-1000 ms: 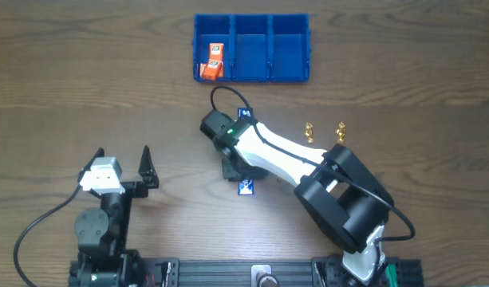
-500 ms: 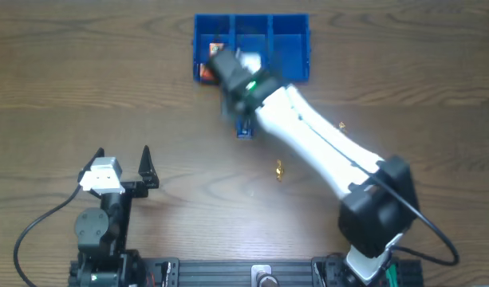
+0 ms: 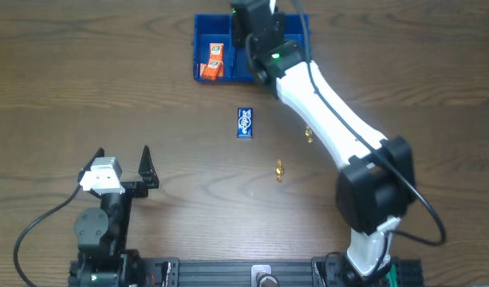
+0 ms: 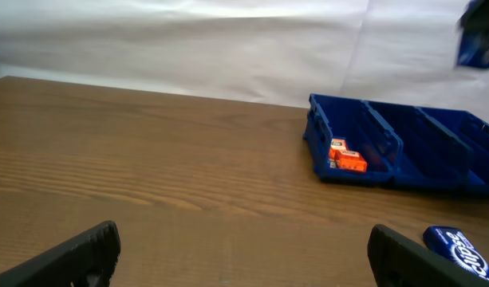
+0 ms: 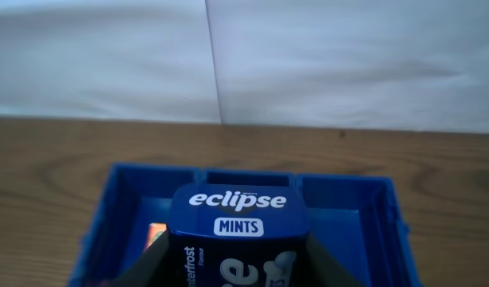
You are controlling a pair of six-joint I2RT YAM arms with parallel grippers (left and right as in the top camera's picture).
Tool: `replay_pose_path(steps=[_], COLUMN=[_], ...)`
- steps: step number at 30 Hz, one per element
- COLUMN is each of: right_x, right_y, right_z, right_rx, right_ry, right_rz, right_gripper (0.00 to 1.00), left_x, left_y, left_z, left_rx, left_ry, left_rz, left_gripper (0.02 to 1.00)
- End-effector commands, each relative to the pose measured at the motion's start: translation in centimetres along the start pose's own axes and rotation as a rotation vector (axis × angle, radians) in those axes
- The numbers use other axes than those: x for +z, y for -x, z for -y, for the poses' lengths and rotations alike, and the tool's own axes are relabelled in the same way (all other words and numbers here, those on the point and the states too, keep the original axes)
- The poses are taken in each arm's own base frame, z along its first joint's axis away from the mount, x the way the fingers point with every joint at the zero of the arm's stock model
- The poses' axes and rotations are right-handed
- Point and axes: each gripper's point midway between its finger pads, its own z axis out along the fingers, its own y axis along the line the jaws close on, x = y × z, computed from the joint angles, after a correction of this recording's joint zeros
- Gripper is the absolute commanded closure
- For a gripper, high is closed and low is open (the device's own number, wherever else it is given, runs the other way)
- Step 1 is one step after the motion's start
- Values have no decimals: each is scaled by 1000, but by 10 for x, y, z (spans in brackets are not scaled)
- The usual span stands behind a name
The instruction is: Sort Candies Into Trays
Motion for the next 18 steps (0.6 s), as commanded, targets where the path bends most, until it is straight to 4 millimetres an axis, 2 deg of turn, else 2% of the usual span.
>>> replay_pose_path(steps=[1, 5, 11, 18], right_x=[29, 41, 50, 53], right_y=[-26, -40, -49, -50], right_z=[7, 5, 3, 1], right_rx=[-65, -71, -74, -68], right_ry=[-78, -83, -84, -81], right_rz=[-28, -49, -55, -48], right_gripper=[809, 809, 807, 807], left_x=[1, 1, 1, 1], left_y=[-16, -16, -16, -16], left_z=[-1, -1, -1, -1], left_rx=[3, 3, 3, 3], left_ry=[-1, -1, -1, -1], left_rz=[-52, -52, -52, -52], left_gripper=[23, 20, 23, 20])
